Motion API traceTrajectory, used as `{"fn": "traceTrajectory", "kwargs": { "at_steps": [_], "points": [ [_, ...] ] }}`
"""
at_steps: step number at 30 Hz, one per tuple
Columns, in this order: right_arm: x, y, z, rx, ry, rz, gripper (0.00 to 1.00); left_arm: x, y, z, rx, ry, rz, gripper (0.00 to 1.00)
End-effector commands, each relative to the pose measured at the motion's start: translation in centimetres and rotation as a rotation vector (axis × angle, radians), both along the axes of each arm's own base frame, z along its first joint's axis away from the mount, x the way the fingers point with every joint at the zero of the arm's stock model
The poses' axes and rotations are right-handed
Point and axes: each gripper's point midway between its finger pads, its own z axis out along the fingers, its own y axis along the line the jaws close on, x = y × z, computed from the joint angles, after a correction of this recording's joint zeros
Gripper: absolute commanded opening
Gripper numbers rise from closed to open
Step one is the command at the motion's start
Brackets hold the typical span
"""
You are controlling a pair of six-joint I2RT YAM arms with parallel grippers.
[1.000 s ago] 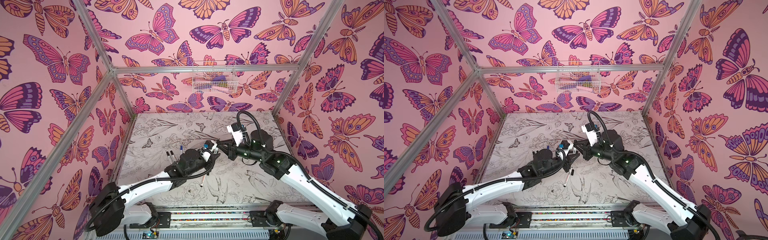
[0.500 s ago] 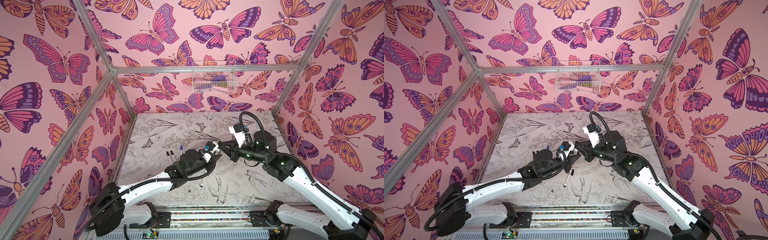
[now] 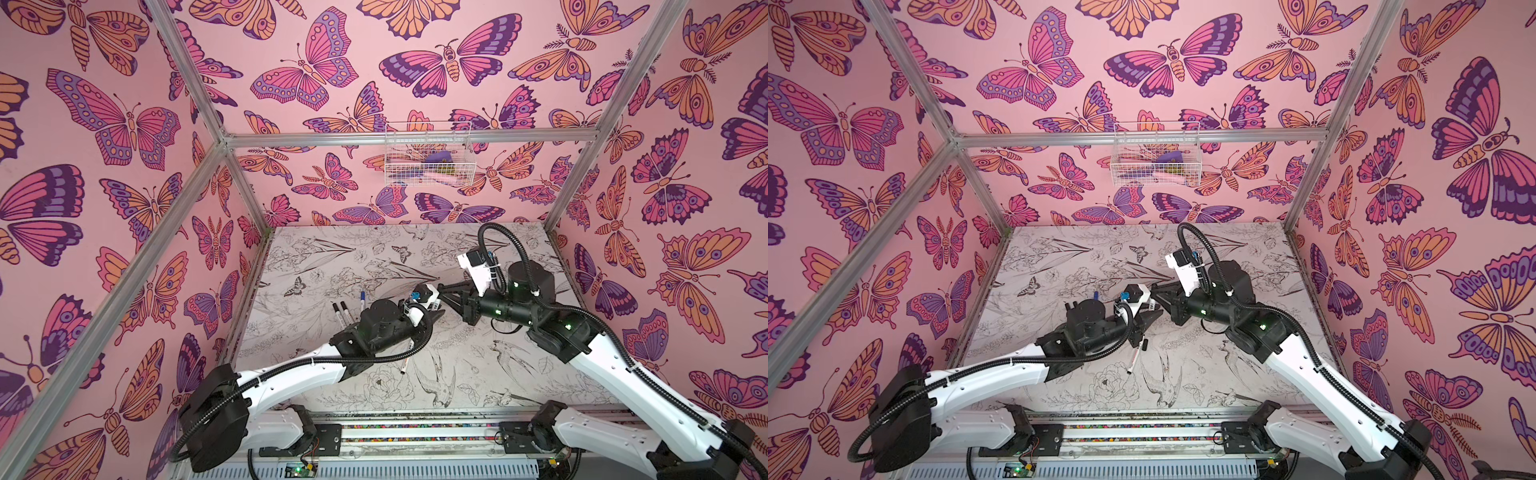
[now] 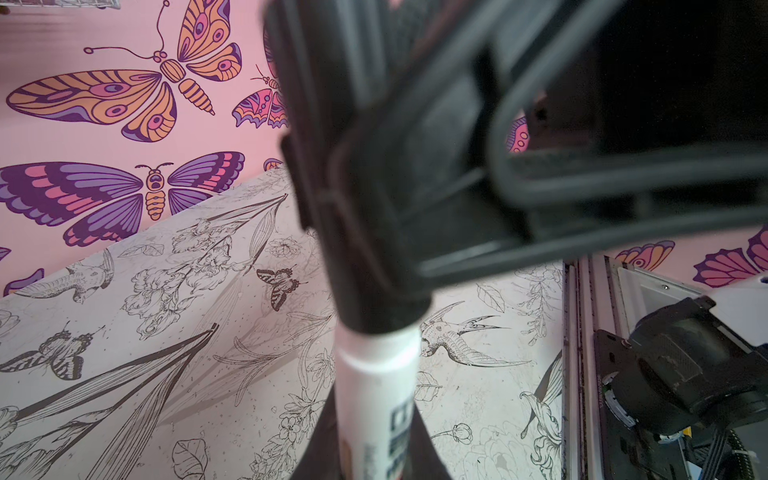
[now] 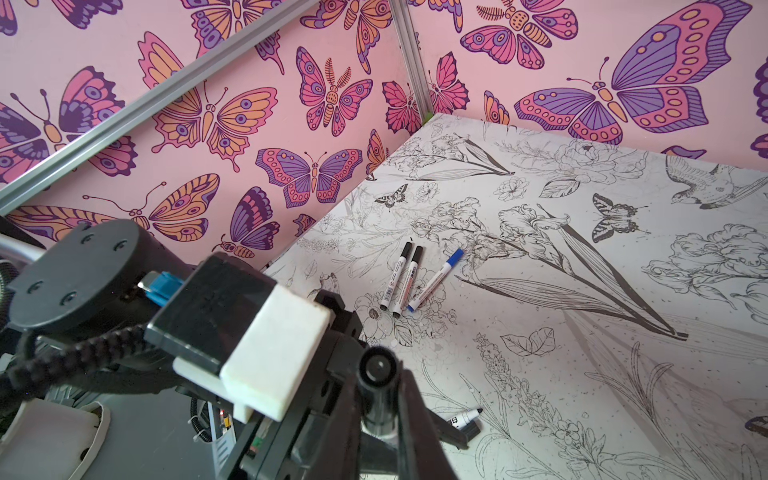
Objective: Insert the pens into the pen caps
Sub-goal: 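Press the black cap down onto the upright marker with the right gripper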
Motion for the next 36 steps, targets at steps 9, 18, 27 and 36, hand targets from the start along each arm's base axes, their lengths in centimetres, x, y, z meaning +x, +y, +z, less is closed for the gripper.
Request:
{"fn": "traceTrajectory", "kwargs": {
  "at_steps": [9, 18, 27, 36],
  "points": [
    [-3.4, 0.4, 0.0, -0.011, 0.066, 0.126, 0.37, 2.1, 0.7, 3.0, -0.063, -0.07, 0.107, 0.0],
    [-1.3, -1.5, 0.4, -0.043, 0.011, -0.038, 0.49, 1.9, 0.6, 2.6, -0.057, -0.07, 0.103, 0.0],
    [-0.1, -1.4, 3.5, 0.027, -0.055, -0.076, 0.45, 0.8, -0.1, 2.0, -0.046, -0.066, 0.06, 0.0],
    [1.2, -0.8, 4.6, 0.03, -0.074, -0.096, 0.38, 0.4, -0.3, 1.6, -0.048, -0.045, 0.052, 0.0]
  ]
}}
